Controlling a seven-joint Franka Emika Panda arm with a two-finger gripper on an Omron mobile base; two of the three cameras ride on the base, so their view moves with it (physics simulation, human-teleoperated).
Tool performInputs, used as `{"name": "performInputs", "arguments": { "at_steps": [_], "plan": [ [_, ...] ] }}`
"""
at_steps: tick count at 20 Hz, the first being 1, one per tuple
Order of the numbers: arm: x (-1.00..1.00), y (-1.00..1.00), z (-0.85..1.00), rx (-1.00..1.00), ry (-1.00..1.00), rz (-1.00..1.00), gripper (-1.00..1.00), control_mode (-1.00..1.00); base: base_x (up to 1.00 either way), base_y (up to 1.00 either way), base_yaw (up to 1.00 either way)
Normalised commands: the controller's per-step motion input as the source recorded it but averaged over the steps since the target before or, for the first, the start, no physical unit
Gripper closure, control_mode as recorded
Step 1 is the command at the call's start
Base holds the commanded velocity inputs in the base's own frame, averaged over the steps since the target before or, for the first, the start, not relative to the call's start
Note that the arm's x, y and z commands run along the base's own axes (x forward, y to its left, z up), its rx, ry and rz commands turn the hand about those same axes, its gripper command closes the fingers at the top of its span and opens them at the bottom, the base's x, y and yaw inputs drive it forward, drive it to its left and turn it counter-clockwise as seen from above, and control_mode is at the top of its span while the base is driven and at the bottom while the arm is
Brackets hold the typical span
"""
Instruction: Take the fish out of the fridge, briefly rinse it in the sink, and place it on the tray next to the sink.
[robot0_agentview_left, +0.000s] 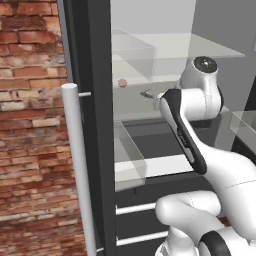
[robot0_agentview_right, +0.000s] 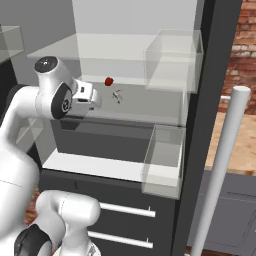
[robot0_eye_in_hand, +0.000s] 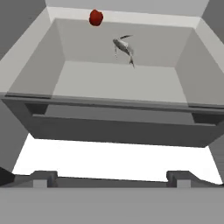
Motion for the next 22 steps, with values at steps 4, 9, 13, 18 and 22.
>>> {"name": "performInputs", "arguments": {
  "at_steps": [4,9,13,18,22],
  "plan": [
    [0.0,-0.12,0.12,0.02,-0.03,0.0,-1.0,-1.0,0.0,0.0,0.0],
    [0.16,-0.53,0.14,0.14,0.0,0.0,-1.0,-1.0,0.0,0.0,0.0],
    [0.09,-0.56,0.1,0.15,0.0,0.0,-1.0,-1.0,0.0,0.0,0.0],
    [0.18,-0.17,0.0,-0.01,0.0,0.0,-1.0,-1.0,0.0,0.0,0.0],
    [0.03,0.0,-0.48,-0.2,-0.06,0.0,-1.0,-1.0,0.0,0.0,0.0]
  ]
}}
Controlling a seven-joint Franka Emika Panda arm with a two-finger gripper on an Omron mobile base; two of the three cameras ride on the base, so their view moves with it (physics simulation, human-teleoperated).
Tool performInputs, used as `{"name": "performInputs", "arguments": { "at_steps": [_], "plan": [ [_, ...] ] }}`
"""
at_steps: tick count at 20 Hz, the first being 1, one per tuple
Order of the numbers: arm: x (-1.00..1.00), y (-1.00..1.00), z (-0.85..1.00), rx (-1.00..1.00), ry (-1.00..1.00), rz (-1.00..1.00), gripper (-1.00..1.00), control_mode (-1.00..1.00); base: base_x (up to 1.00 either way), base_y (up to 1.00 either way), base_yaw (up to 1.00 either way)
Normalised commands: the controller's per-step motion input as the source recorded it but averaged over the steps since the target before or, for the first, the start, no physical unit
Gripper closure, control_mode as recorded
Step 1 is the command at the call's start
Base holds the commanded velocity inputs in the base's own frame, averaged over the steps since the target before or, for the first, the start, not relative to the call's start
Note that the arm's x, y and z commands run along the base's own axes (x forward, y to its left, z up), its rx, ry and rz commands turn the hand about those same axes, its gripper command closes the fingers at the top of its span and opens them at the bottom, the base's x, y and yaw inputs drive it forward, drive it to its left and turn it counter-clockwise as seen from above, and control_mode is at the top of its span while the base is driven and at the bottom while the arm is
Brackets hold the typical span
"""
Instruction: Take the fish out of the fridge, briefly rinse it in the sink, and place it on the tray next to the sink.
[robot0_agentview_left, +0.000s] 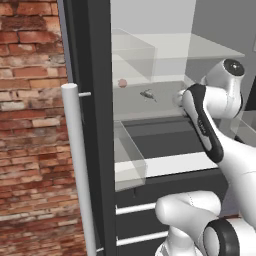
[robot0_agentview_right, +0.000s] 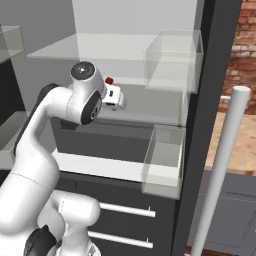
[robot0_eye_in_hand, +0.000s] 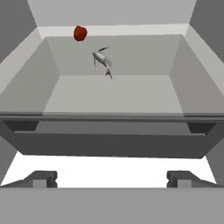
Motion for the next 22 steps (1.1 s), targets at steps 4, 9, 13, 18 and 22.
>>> {"name": "performInputs", "arguments": {
  "at_steps": [4,9,13,18,22],
  "plan": [
    [0.37,0.01,-0.35,-0.12,-0.09,0.02,-1.0,-1.0,0.0,0.0,0.0],
    [0.68,0.0,-0.23,0.0,-0.06,0.01,-1.0,-1.0,0.0,0.0,0.0],
    [0.84,0.0,-0.04,0.0,0.0,0.0,-1.0,-1.0,0.0,0.0,0.0],
    [0.78,0.01,-0.04,0.02,0.0,0.0,-1.0,-1.0,0.0,0.0,0.0],
    [0.62,0.12,0.0,0.0,0.0,0.0,-1.0,-1.0,0.0,0.0,0.0]
  ]
}}
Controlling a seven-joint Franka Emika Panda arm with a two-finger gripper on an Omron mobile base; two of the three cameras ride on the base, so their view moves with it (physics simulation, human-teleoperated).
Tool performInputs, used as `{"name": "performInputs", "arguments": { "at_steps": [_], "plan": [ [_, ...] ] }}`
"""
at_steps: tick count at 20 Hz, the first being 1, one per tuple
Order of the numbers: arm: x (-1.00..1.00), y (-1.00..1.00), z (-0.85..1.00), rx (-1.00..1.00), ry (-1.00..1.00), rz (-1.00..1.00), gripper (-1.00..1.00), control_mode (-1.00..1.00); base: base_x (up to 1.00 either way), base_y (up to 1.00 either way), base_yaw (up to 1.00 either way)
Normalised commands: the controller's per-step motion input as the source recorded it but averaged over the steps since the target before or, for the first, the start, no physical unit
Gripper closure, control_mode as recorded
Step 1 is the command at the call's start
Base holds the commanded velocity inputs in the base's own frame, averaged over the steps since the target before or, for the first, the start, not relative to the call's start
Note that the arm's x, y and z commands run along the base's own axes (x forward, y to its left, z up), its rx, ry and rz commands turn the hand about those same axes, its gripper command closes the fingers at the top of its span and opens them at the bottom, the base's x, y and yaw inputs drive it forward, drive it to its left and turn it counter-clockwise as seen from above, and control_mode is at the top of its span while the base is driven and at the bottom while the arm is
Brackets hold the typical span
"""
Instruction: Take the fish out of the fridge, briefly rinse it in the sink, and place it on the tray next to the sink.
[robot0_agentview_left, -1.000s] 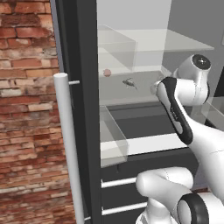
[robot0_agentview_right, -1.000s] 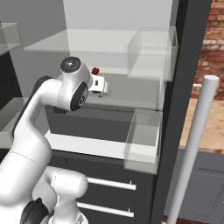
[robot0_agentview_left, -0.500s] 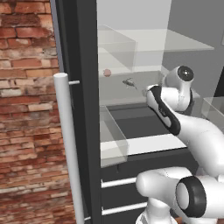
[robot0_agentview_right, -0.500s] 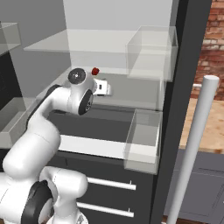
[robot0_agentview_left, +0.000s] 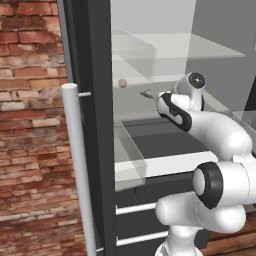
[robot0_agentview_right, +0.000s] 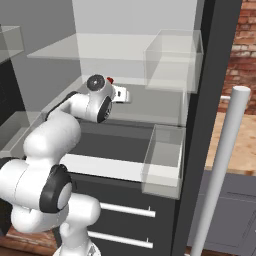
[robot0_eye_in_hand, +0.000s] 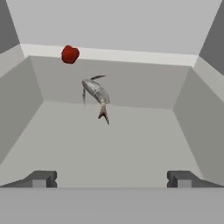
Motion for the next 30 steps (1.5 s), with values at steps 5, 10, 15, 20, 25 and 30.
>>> {"name": "performInputs", "arguments": {
  "at_steps": [5,10,15,20,25,30],
  "plan": [
    [0.5,0.14,-0.34,0.0,0.0,0.0,-1.0,-1.0,0.0,0.0,0.0],
    [0.23,0.16,-0.12,0.04,0.0,0.01,-1.0,-1.0,0.0,0.0,0.0],
    [0.3,0.0,-0.06,0.02,0.0,0.0,-1.0,-1.0,0.0,0.0,0.0],
    [0.3,0.02,-0.04,0.0,0.0,0.0,-1.0,-1.0,0.0,0.0,0.0],
    [0.36,0.0,-0.04,0.0,0.0,0.0,-1.0,-1.0,0.0,0.0,0.0],
    [0.32,0.0,0.0,0.0,0.0,0.0,-1.0,-1.0,0.0,0.0,0.0]
  ]
}}
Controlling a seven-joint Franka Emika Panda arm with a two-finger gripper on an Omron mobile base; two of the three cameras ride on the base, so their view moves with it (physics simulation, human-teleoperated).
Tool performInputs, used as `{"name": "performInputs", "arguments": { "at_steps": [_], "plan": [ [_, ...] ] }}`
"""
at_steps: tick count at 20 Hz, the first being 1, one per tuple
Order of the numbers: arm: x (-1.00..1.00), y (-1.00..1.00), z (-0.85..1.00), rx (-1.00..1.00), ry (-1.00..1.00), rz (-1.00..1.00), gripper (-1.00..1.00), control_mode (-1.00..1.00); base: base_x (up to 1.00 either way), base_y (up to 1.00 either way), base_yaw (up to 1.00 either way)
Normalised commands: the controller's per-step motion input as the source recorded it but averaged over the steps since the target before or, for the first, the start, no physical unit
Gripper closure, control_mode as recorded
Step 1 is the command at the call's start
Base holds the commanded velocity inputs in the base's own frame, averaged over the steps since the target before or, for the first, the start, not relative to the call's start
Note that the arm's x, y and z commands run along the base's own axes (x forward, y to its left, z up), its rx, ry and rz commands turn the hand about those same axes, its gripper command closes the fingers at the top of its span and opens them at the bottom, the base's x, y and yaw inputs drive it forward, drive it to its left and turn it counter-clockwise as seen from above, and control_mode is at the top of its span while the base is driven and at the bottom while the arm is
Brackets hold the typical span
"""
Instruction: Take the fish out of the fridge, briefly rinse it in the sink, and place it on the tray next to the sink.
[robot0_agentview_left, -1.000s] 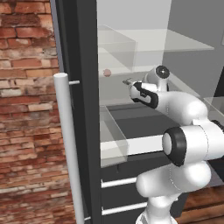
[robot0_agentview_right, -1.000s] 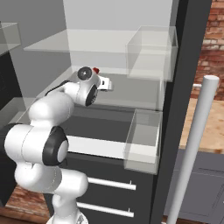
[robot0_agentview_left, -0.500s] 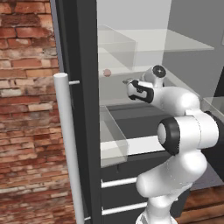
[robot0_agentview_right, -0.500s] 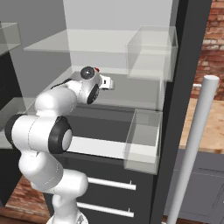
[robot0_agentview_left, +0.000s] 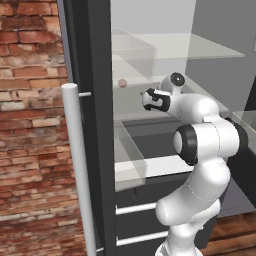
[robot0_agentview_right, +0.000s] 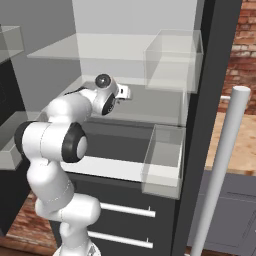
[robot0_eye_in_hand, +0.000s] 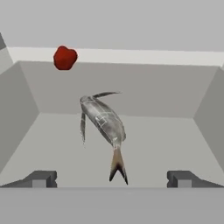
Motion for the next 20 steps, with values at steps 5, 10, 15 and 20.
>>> {"name": "performInputs", "arguments": {
  "at_steps": [5,10,15,20],
  "plan": [
    [0.17,0.0,-0.07,0.0,0.0,0.0,-1.0,-1.0,0.0,0.0,0.0],
    [0.07,0.0,-0.17,0.0,0.0,0.0,-1.0,-1.0,0.0,0.0,0.0],
    [0.0,0.0,-0.27,0.0,0.0,0.0,-1.0,-1.0,0.0,0.0,0.0],
    [0.01,0.0,-0.11,0.0,0.0,0.0,-1.0,-1.0,0.0,0.0,0.0]
  ]
}}
